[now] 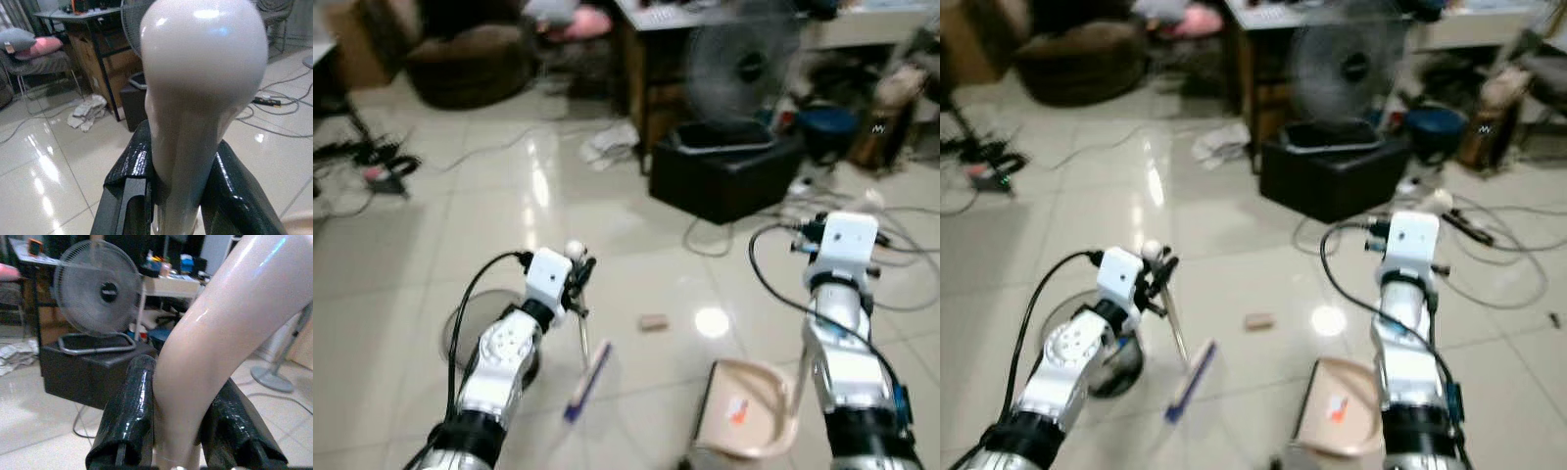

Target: Sweep floor

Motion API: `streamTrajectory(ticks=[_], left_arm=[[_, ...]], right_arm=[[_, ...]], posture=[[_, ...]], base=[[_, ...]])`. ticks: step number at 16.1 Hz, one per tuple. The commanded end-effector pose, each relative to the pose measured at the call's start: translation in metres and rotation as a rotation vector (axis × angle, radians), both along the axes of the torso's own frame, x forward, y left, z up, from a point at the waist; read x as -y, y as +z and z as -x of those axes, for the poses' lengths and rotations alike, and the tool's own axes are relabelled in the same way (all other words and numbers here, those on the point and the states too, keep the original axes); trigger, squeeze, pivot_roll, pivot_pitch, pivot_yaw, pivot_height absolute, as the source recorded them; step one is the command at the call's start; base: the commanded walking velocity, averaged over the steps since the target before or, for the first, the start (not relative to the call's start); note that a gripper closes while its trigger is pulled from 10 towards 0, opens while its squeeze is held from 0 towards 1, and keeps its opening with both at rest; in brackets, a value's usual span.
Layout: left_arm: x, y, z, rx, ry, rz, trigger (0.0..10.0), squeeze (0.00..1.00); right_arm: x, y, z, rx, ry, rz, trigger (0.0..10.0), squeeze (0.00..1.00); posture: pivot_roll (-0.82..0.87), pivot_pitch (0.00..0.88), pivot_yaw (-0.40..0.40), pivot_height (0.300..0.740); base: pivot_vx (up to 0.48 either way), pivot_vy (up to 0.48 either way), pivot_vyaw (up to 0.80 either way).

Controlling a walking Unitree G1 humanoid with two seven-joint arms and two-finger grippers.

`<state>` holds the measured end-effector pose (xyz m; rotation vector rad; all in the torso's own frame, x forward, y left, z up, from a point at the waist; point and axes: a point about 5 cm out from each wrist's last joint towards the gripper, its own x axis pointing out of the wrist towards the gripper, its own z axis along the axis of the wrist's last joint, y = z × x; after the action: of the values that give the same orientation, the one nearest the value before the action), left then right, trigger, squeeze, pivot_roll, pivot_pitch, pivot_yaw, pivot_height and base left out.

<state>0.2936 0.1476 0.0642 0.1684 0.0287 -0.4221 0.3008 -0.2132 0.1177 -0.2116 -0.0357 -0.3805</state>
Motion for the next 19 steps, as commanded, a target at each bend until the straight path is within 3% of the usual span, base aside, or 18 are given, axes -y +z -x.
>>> streamTrajectory(ticks=[1, 4, 9, 14, 19], left_arm=[[0.002, 0.008, -0.005, 0.043, 0.004, -0.024, 10.0, 0.00], [0.007, 0.017, -0.012, 0.081, 0.020, 0.004, 10.0, 0.00], [0.013, 0.020, -0.015, 0.100, 0.018, 0.005, 10.0, 0.00], [0.012, 0.021, -0.017, 0.114, 0.036, 0.009, 10.0, 0.00], [0.008, 0.024, -0.018, 0.136, 0.069, 0.005, 10.0, 0.00]], right_arm=[[0.005, 0.004, 0.002, 0.020, -0.021, 0.002, 10.0, 0.00], [0.004, 0.005, 0.004, 0.035, -0.008, 0.047, 10.0, 0.00], [0.007, 0.002, 0.005, 0.032, -0.020, -0.036, 10.0, 0.00], [0.008, 0.001, 0.006, 0.031, -0.026, -0.043, 10.0, 0.00], [0.007, 0.003, 0.005, 0.049, 0.001, -0.027, 10.0, 0.00]], posture=[[-0.05, 0.000, 0.031, 0.740], [-0.05, 0.000, 0.030, 0.740], [-0.05, 0.000, 0.030, 0.740], [-0.05, 0.000, 0.030, 0.740], [-0.05, 0.000, 0.027, 0.740]], base=[[0.000, 0.000, -0.80], [0.081, 0.000, 0.00], [0.309, 0.000, 0.00], [0.370, 0.000, -0.57], [0.373, 0.000, 0.00]])
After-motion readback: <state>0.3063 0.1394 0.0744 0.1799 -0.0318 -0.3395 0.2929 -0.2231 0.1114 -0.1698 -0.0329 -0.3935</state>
